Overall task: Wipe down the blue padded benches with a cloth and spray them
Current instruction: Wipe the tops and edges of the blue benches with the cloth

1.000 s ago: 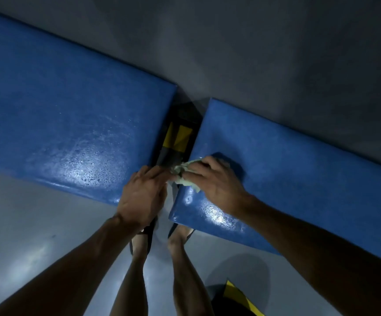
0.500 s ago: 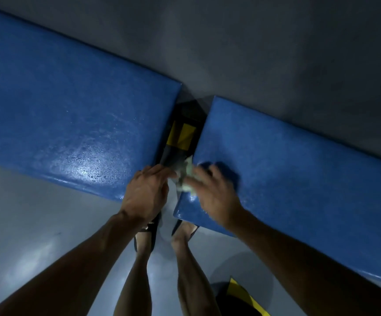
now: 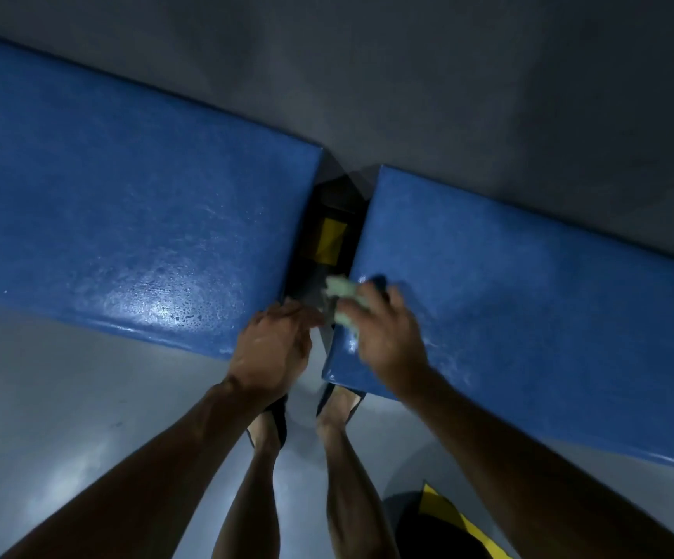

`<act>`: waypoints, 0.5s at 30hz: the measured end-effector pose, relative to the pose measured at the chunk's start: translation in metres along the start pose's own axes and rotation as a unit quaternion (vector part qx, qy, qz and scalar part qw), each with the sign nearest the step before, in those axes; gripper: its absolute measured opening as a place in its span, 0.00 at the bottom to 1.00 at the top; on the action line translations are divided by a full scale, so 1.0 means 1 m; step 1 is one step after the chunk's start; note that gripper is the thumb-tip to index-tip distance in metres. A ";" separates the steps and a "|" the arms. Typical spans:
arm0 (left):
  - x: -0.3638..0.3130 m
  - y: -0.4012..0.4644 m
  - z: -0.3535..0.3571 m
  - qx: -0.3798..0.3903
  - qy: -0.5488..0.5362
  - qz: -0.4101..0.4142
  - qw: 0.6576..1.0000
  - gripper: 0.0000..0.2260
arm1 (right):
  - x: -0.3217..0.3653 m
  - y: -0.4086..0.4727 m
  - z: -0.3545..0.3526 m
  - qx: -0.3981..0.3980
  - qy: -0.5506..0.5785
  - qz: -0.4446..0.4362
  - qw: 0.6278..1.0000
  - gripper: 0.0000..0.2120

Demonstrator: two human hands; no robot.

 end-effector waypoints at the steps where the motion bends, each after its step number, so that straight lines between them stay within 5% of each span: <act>1: 0.000 -0.001 -0.001 0.006 -0.001 0.004 1.000 0.14 | 0.011 -0.019 0.012 0.016 0.010 -0.024 1.000 0.13; 4: 0.004 -0.006 -0.004 0.021 -0.004 0.017 1.000 0.14 | 0.030 -0.057 0.024 0.145 0.018 -0.099 0.984 0.26; 7: 0.010 -0.010 -0.003 0.029 0.004 0.022 0.999 0.15 | 0.013 -0.040 0.006 0.148 -0.024 -0.149 0.977 0.26; 10: 0.013 -0.012 -0.001 0.038 0.010 0.037 0.999 0.15 | -0.026 0.003 -0.025 0.049 -0.089 -0.020 0.995 0.16; 12: 0.013 -0.013 -0.002 0.048 0.011 0.047 0.998 0.14 | -0.040 0.018 -0.037 0.002 -0.066 0.104 0.992 0.18; 15: 0.012 -0.013 -0.004 0.058 0.014 0.064 0.996 0.14 | -0.011 0.001 -0.014 -0.004 -0.022 0.154 0.988 0.16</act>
Point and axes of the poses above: each hand's wrist, its own y-axis towards the middle knuckle, its own z-axis out of the palm, x = y × z, the point moved 3 cm from there along y, towards the middle knuckle, and after that the axes turned 14 degrees about x, right-handed, at the moved point
